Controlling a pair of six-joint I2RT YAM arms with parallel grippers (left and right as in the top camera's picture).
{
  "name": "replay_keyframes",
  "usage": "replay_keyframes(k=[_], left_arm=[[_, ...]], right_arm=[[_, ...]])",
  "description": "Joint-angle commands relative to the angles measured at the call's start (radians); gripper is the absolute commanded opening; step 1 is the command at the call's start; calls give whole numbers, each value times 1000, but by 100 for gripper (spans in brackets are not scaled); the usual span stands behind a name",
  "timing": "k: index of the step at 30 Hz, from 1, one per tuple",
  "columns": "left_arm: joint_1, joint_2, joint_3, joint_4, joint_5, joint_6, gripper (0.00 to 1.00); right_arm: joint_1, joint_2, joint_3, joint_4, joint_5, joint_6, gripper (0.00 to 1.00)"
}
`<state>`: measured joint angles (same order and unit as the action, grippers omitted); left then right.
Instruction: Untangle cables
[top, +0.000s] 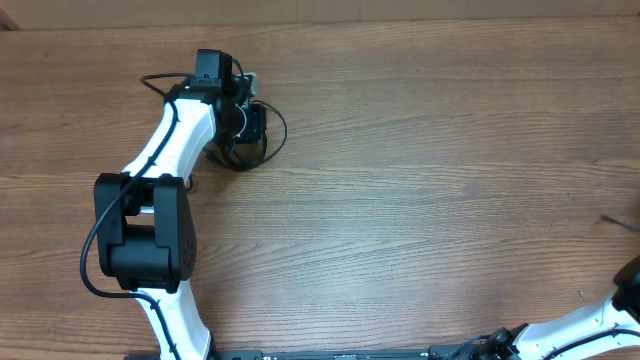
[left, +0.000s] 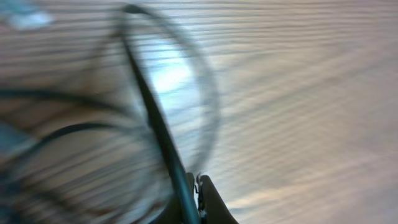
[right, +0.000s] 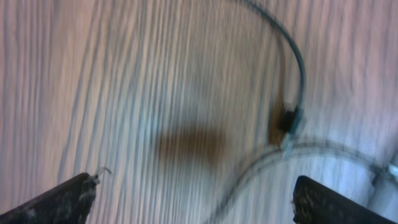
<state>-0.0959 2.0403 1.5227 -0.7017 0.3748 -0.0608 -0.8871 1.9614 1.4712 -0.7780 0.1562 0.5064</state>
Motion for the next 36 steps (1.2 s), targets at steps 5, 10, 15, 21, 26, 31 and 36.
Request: replay_keyframes(k=[5,10,15,21,26,31,36], left_arm=[[-53,0,-8,16,298,189,4],[-90,0,-8,29,299,187,4],[-129,0,-8,55,400,173,4],[-137,-1,26,154,952,245,4],[-130,-15,83,158,1207,266,4],[-130,-27,85,292,1189,198,11],[-140,-27,86,748,1072,-391,9]], right_arm=[[77,-137,233,-352,77,160,100],[129,-135,241,-516,129,204,100],[211,-135,233,-555,-159,114,100],[391,-134,208,-465,-377,-62,100],[498,-134,186,-402,-375,-37,100],[555,-134,154,-329,-396,28,100],[627,-134,93,-236,-431,27,100]])
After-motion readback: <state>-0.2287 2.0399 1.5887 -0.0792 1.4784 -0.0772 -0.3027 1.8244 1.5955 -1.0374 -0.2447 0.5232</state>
